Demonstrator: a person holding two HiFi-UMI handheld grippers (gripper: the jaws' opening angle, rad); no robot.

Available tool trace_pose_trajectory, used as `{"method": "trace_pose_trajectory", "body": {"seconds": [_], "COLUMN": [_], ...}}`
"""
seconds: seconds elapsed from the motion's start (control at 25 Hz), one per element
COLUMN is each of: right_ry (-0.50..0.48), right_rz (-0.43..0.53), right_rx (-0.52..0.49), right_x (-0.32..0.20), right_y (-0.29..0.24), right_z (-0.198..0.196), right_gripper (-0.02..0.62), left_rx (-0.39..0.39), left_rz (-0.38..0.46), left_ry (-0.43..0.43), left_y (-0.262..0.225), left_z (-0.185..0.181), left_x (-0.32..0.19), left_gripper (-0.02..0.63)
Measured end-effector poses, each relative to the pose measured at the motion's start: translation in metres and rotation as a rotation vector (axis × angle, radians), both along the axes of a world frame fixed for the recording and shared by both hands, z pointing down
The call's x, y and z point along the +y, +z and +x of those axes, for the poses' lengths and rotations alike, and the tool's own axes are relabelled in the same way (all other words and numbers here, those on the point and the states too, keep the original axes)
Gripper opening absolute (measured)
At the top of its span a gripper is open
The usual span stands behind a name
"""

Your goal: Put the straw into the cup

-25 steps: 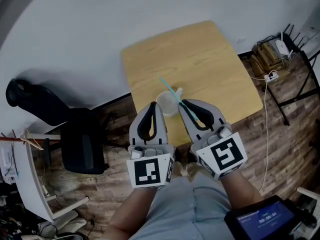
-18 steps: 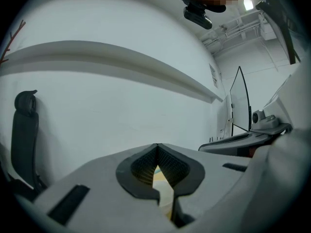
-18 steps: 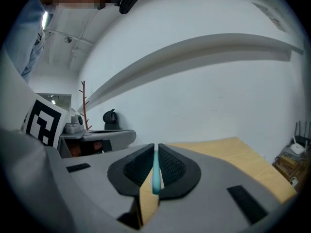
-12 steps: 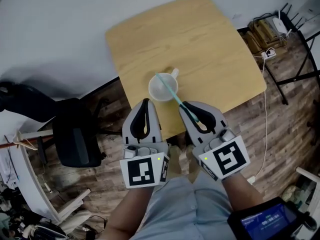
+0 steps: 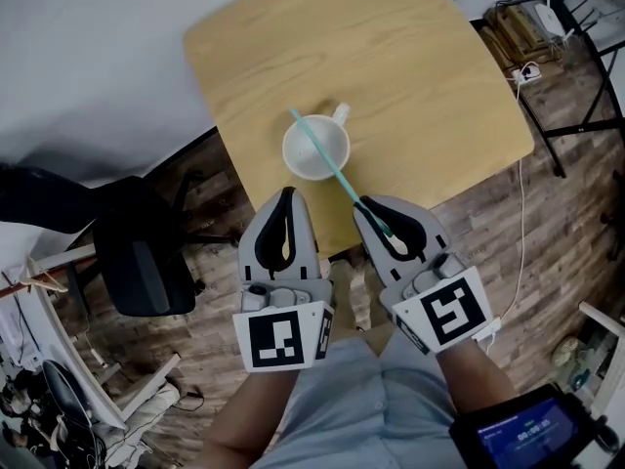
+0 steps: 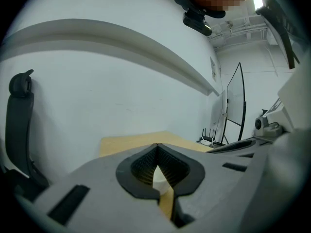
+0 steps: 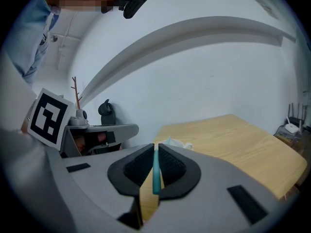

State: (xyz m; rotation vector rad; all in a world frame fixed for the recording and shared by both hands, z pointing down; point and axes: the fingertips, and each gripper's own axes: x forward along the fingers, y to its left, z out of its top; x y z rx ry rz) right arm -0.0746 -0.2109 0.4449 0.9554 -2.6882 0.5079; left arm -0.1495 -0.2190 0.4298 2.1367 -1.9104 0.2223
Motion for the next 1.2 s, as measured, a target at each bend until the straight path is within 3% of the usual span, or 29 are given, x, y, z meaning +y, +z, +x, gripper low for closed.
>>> {"method": "trace_pose_trajectory", "body": {"seconds": [0.68, 1.2], "right_ry": [0.013, -0.026], "right_rz": [0.007, -0.015], "right_rx": [0.013, 0.04], "right_x": [0.023, 0.009], "right_y": [-0.01, 0.011], "right_z": [0.021, 0.004], "right_gripper": [0.025, 0.028], "left_rx": [-0.004, -0.005], "left_rz": [0.035, 0.022], "left_ry": [0.042, 0.021], "left_y": [-0.02, -0.017], "left_z": [0.022, 0.014], "left_x": [0.004, 0.01], "left_gripper": [-0.003, -0.003]}}
